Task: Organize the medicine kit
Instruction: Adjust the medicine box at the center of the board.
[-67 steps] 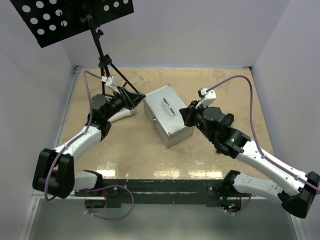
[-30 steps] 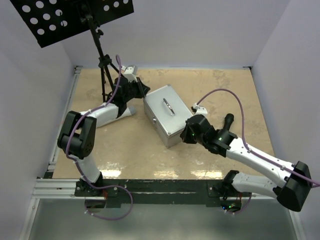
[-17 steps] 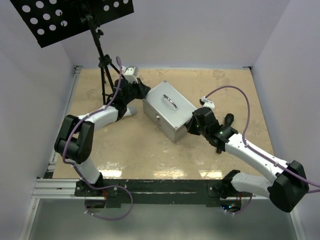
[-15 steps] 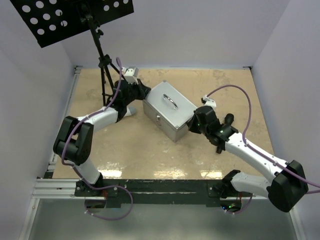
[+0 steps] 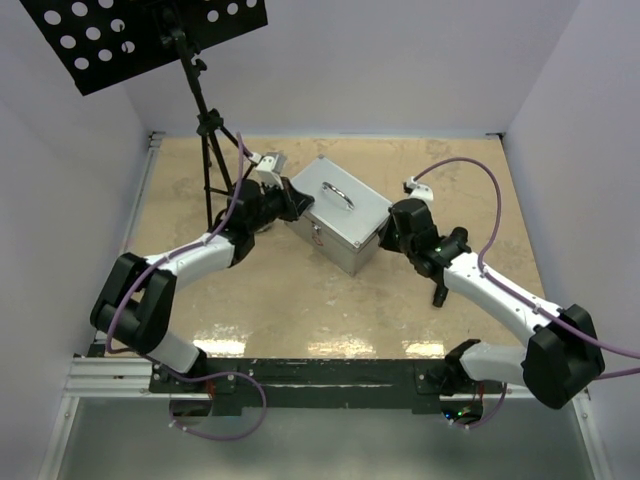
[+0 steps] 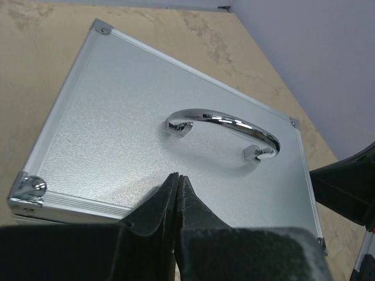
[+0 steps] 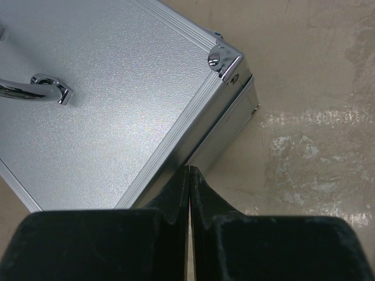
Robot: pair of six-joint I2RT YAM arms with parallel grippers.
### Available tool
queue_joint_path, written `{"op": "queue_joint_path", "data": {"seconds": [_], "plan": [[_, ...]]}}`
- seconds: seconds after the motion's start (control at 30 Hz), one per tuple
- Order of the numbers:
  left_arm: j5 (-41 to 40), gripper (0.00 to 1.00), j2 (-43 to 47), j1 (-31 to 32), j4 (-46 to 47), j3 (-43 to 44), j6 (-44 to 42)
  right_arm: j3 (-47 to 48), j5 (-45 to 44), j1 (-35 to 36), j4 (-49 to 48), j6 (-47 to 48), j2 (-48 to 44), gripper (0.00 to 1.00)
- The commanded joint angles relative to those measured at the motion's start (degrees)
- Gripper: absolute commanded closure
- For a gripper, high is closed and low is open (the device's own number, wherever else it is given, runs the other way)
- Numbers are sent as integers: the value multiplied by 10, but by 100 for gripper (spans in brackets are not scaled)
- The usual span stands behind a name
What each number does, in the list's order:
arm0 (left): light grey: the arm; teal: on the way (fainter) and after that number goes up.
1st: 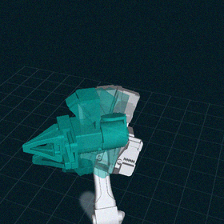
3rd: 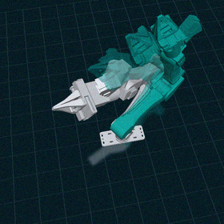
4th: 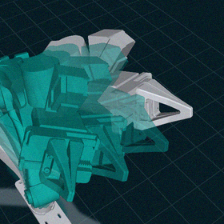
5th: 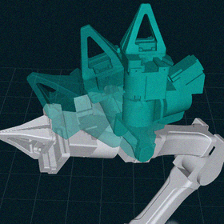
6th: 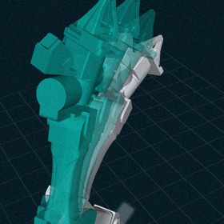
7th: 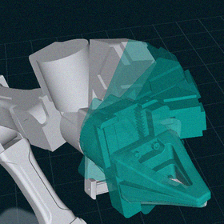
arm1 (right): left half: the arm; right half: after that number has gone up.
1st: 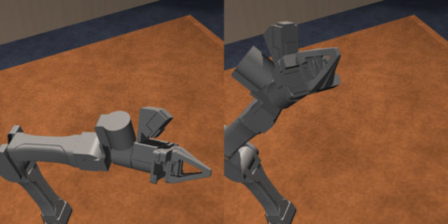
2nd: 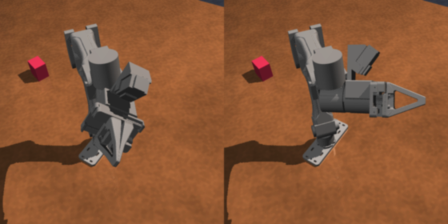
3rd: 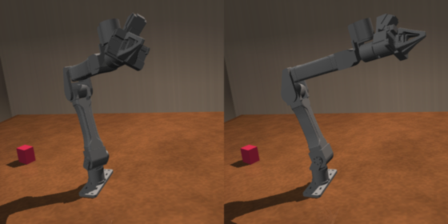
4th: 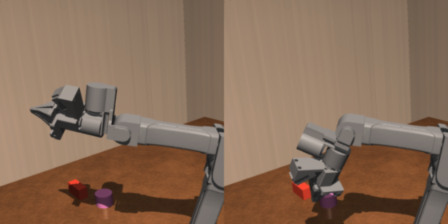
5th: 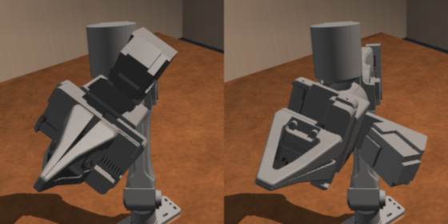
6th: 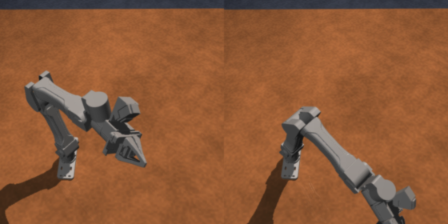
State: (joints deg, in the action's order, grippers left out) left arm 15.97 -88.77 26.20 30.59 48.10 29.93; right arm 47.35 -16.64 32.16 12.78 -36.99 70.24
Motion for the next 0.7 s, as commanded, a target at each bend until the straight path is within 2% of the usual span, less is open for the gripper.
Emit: {"op": "queue_joint_path", "data": {"seconds": [0.0,0.13,0.37,0.47,0.67], "plan": [[-67,97,47,-16,-8,36,-1,17,-8,-2,-21,15,-10,100],[-103,98,20,-29,-44,95,-11,10,0,-3,-21,16,-17,100],[-187,100,-75,-38,-175,201,-78,-9,3,-3,-17,23,-42,100],[-195,100,-125,-40,-225,244,-93,-14,13,-2,-21,23,-49,100],[-188,100,-158,-41,-245,250,-90,-11,21,-2,-18,28,-54,100]]}}
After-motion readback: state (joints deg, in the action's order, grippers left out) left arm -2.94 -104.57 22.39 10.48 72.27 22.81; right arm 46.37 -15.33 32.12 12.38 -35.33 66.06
